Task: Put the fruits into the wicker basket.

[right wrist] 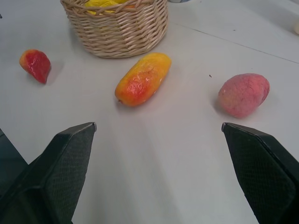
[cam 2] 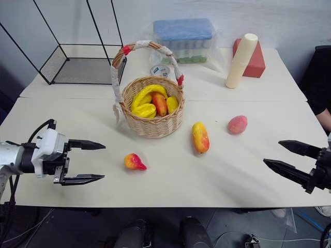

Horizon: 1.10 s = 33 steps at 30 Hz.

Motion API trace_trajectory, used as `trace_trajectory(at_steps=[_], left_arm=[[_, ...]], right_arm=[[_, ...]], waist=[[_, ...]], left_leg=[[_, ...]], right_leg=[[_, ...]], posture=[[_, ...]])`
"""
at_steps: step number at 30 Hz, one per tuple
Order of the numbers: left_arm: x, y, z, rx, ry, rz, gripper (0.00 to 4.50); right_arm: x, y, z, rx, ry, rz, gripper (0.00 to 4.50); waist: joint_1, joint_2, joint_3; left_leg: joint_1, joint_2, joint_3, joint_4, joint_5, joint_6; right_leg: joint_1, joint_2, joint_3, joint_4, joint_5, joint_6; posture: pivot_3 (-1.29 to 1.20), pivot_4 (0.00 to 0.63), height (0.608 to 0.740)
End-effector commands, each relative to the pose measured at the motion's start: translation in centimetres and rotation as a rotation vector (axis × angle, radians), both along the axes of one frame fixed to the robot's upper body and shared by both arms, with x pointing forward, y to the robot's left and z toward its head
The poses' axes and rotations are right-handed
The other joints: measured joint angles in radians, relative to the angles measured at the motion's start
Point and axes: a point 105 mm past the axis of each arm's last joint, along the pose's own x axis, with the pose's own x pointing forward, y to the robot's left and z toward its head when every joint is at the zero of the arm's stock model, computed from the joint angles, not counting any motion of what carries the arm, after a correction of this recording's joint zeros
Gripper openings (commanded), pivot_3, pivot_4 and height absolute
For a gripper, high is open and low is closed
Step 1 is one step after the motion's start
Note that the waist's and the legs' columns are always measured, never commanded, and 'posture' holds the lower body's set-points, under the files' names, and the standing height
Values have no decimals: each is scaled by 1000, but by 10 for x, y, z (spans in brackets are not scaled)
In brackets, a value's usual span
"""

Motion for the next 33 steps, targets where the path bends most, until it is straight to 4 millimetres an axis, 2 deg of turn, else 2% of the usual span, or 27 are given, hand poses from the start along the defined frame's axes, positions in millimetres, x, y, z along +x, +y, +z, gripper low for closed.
trace_trajectory(at_steps=[1,12,19,23,27,33], left_arm=[[-1,-2,6,0,0,-19,4500],[7,-3,6,1,-29,8,4500],[11,-13,8,-7,-37,-38,4500],[12,-14,-4,83,-29,-116,4500],[21,-27,-19,200,-94,-268,4500],[41,-49,-34,251,-155,-398,4500]], right_arm=[[0,2,5,-18,-25,0,4449],[2,5,5,-59,-36,-16,4449],[8,23,16,-134,-95,52,4449],[9,46,28,-82,-106,140,4449],[2,88,33,-121,-141,315,4449],[-10,118,36,-127,-155,464,4449]], waist=[[-1,0,0],[-1,0,0],[-2,0,0],[-4,0,0],[-2,0,0],[10,0,0]], left_leg=[[0,0,0,0,0,0],[0,0,0,0,0,0],[0,0,0,1,0,0],[0,0,0,0,2,-4],[0,0,0,1,2,-4],[-3,0,1,3,2,-3]], right_leg=[[0,0,0,0,0,0],[0,0,0,0,0,0],[0,0,0,0,0,0],[-1,1,0,1,0,0],[-1,1,0,1,0,0],[-2,0,0,1,0,0]], posture=[[0,150,740],[0,150,740],[0,150,740],[0,150,740],[0,150,740],[0,150,740]])
